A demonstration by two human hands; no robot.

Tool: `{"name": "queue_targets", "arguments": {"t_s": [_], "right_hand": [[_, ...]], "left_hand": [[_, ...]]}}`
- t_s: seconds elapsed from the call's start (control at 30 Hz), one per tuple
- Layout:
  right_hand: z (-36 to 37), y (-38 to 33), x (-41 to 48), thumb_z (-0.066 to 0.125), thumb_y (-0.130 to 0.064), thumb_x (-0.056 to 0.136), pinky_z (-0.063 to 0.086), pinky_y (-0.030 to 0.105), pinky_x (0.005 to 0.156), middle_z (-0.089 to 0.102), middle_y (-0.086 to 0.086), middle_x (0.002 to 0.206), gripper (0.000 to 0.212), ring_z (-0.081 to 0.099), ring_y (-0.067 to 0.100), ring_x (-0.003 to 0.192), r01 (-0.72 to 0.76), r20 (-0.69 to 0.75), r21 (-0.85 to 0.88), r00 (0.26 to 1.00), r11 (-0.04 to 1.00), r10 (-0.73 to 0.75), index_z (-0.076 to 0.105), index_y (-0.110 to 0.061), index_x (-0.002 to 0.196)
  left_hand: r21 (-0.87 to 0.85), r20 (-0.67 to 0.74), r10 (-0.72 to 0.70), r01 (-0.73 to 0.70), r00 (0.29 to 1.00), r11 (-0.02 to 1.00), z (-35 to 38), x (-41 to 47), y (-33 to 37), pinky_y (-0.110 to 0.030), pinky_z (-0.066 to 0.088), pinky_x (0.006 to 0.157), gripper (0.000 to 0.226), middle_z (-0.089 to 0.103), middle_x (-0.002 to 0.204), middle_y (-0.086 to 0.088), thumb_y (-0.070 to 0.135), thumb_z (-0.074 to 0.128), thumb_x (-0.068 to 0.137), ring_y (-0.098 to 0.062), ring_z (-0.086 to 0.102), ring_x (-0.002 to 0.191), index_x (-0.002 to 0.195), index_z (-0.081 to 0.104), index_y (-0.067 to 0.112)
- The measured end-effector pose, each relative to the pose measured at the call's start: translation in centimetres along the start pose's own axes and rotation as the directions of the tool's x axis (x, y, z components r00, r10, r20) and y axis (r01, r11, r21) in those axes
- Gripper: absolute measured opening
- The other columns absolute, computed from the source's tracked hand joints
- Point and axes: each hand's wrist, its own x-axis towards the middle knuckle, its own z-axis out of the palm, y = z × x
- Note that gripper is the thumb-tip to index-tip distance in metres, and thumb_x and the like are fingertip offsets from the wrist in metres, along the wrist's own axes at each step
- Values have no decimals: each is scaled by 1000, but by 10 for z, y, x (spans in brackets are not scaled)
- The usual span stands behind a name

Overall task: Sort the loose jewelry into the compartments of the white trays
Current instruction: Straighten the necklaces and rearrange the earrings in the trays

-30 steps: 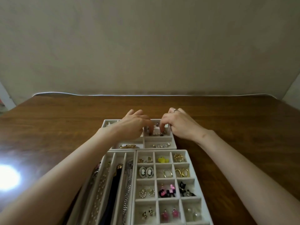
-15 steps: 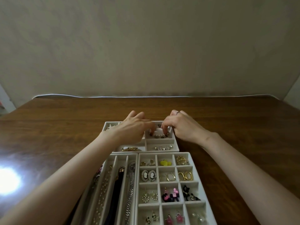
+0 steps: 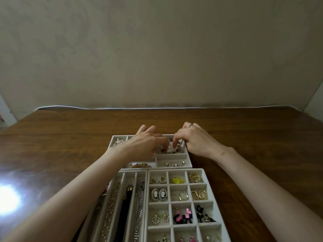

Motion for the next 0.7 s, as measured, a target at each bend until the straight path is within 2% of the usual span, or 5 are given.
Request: {"name": "queue_targets", "arguments": {"t_s": [0.17,0.27,0.37,0.6,0.7], "right_hand": [[-8,1,-2,46,1,83,37,36,96,62,-6,89,36,42,9,90,-35,-72,0,997,999,35,70,-25,82],[-14,-1,-3,49,-3,84,35,35,99,54,-6,88,33,36,7,91,-82,-24,-46,996,996,81,71,-26,75],[-15,-6,-3,49,-1,85,36,34,97,50,-8,88,34,37,8,89,-93,26,-64,995,994,95,73,-24,77],[-14,-7,-3,48,2,85,36,37,101,50,-8,90,38,38,8,93,-107,49,-28,993,994,108,70,-25,72],[-13,-6,-3,48,5,83,32,39,107,49,-11,87,40,44,11,102,-115,33,48,993,992,114,69,-24,66]], "left_hand": [[-21,2,-20,20,1000,1000,-1,0,2,-28,23,82,36,57,122,14,11,41,92,-8,28,91,120,53,30],[-22,0,-29,29,1000,999,-1,1,4,-29,25,85,36,57,121,13,11,41,92,-10,31,92,122,53,28],[-19,9,-37,37,999,999,-1,1,5,-28,25,85,36,56,122,13,13,40,93,-9,29,92,124,51,28],[-12,19,-42,42,999,999,-2,2,5,-26,20,79,35,55,123,12,16,40,94,-8,27,92,124,51,28],[-16,19,-43,43,999,999,-1,1,5,-28,24,83,35,55,124,12,16,40,94,-8,28,92,125,51,28]]}}
